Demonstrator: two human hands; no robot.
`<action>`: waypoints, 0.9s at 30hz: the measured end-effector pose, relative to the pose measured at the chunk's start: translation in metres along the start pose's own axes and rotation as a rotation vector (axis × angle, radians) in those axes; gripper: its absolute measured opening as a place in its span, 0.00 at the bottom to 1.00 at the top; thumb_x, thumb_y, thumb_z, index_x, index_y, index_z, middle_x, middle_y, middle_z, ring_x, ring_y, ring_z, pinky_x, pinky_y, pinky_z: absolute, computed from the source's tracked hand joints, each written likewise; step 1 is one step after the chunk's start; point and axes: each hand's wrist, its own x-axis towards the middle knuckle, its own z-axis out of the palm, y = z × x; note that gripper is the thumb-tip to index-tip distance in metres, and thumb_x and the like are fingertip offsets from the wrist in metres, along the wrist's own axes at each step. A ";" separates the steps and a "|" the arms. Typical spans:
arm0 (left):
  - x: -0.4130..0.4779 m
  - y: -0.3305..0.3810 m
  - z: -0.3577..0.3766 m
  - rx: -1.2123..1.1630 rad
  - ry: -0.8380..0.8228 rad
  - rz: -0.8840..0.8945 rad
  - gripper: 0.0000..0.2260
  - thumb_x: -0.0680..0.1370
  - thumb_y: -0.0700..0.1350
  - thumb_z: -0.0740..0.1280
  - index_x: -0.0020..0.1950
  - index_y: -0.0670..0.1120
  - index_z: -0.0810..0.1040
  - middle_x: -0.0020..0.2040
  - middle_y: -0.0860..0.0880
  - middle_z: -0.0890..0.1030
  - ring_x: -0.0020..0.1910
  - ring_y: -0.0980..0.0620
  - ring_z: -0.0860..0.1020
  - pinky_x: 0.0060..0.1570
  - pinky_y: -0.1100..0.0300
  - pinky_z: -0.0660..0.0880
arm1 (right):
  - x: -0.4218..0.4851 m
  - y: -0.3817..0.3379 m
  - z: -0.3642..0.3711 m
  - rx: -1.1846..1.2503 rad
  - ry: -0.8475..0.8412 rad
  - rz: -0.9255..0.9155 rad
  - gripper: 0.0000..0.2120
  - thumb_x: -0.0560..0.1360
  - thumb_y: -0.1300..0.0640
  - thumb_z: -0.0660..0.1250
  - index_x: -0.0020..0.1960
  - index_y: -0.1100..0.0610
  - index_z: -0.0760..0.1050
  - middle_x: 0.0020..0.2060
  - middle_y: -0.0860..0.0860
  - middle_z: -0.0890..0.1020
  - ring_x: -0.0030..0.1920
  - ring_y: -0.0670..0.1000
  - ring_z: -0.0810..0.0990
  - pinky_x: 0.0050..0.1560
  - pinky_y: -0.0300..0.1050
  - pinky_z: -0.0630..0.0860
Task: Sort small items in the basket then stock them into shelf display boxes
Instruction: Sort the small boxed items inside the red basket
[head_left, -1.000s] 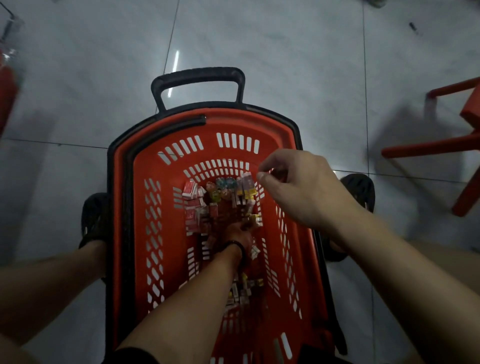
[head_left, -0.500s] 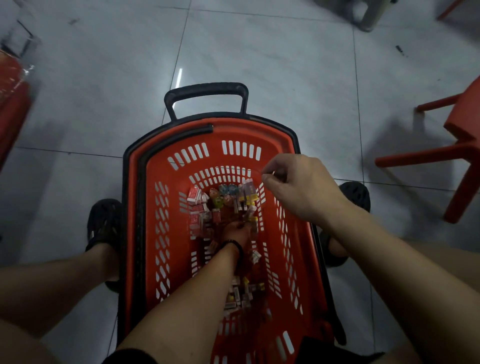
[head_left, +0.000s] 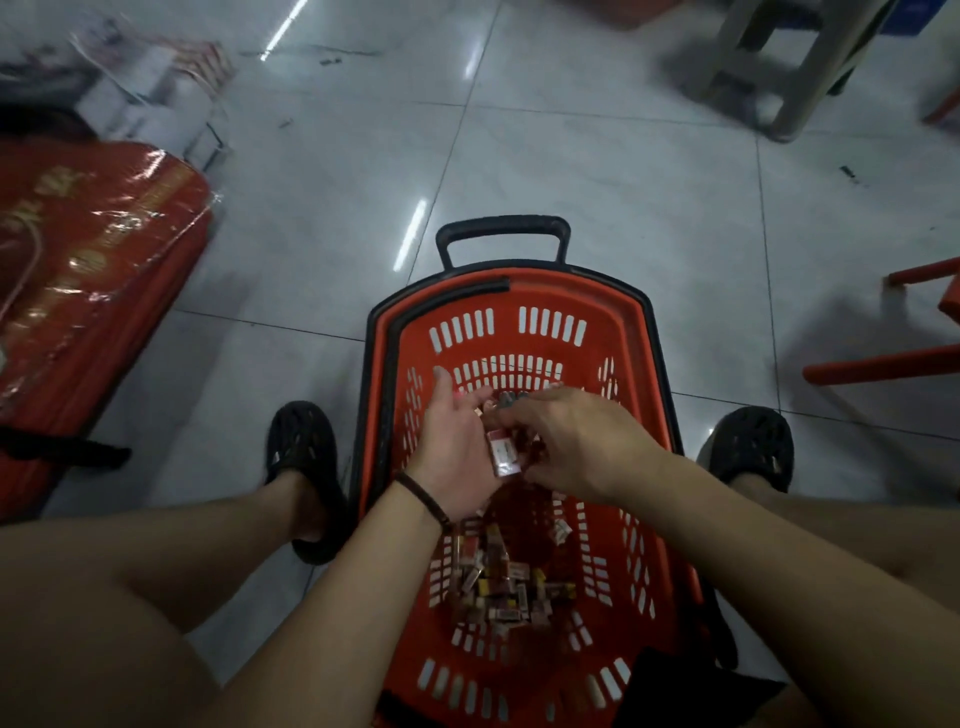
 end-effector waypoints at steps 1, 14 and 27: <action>-0.010 0.003 -0.001 -0.017 -0.020 0.006 0.42 0.77 0.78 0.52 0.82 0.52 0.63 0.71 0.40 0.79 0.70 0.36 0.78 0.70 0.32 0.70 | -0.001 -0.003 -0.002 -0.011 0.032 -0.044 0.29 0.75 0.48 0.77 0.74 0.43 0.74 0.64 0.44 0.80 0.64 0.50 0.79 0.60 0.52 0.82; -0.053 0.042 -0.016 0.389 0.065 0.378 0.34 0.76 0.77 0.54 0.71 0.54 0.71 0.66 0.46 0.81 0.64 0.44 0.82 0.62 0.40 0.79 | 0.004 -0.032 -0.004 0.129 0.366 -0.207 0.25 0.73 0.38 0.71 0.65 0.50 0.78 0.56 0.45 0.78 0.53 0.46 0.77 0.46 0.46 0.80; -0.004 0.050 -0.093 1.415 0.617 0.954 0.20 0.81 0.54 0.67 0.72 0.53 0.71 0.74 0.52 0.67 0.74 0.49 0.64 0.71 0.52 0.68 | 0.090 0.000 0.144 0.274 -0.029 0.483 0.27 0.73 0.39 0.76 0.70 0.42 0.75 0.58 0.48 0.85 0.57 0.53 0.85 0.58 0.52 0.83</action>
